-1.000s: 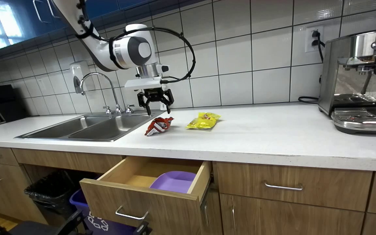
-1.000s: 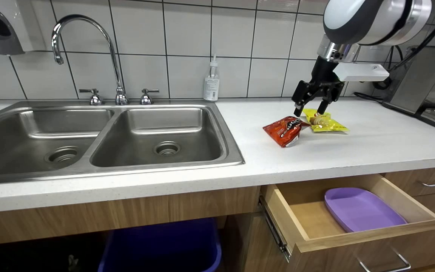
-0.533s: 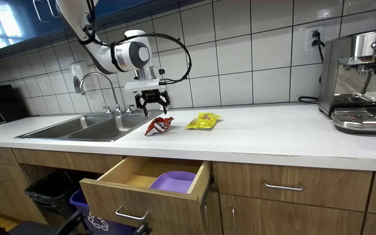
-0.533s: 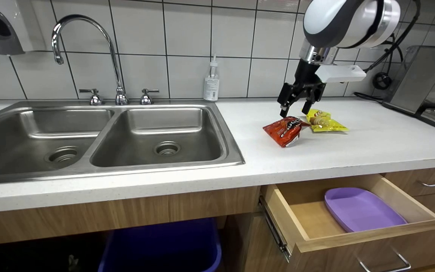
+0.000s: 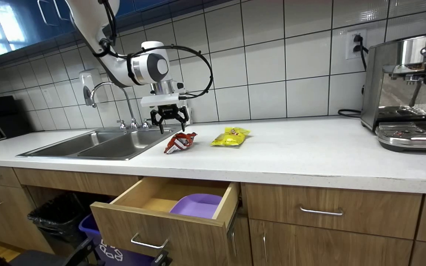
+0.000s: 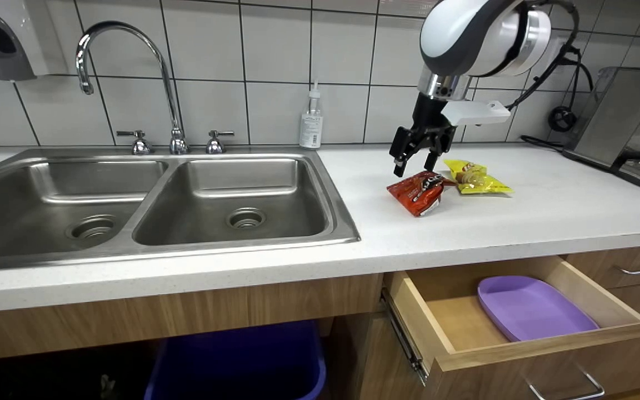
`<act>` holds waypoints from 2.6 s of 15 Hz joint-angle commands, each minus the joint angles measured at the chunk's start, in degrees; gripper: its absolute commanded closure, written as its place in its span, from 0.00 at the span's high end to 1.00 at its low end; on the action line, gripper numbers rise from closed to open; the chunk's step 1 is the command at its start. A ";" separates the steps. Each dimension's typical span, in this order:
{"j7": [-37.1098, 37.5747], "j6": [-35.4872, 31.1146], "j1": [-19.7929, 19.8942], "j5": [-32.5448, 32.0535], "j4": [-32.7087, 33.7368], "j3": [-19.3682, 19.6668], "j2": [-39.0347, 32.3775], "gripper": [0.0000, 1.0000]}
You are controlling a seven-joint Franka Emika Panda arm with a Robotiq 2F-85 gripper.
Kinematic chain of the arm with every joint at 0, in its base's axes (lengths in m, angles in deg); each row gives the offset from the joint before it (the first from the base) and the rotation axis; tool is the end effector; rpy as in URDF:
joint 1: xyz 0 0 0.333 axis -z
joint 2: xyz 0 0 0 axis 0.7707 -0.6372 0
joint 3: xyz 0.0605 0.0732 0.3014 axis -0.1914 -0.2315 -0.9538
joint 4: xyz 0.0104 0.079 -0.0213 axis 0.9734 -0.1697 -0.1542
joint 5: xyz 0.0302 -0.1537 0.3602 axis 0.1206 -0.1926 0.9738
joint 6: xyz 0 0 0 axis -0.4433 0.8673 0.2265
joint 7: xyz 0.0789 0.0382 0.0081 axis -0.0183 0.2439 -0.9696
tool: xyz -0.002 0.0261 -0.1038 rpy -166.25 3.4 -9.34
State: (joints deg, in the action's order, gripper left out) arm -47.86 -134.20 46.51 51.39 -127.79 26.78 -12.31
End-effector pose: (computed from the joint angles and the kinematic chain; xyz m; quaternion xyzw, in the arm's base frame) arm 0.6629 0.0890 0.2734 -0.9830 -0.1692 -0.0712 0.0106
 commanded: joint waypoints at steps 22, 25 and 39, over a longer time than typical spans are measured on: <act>-4.46 5.19 0.99 -2.27 8.81 -0.99 -7.27 1.00; -4.16 4.93 1.09 -2.18 7.01 -0.99 -6.45 1.00; -4.59 3.44 1.85 -1.78 -5.50 -1.01 2.08 1.00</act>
State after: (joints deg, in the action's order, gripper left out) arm -51.39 -130.06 46.93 49.82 -128.04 26.47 -14.65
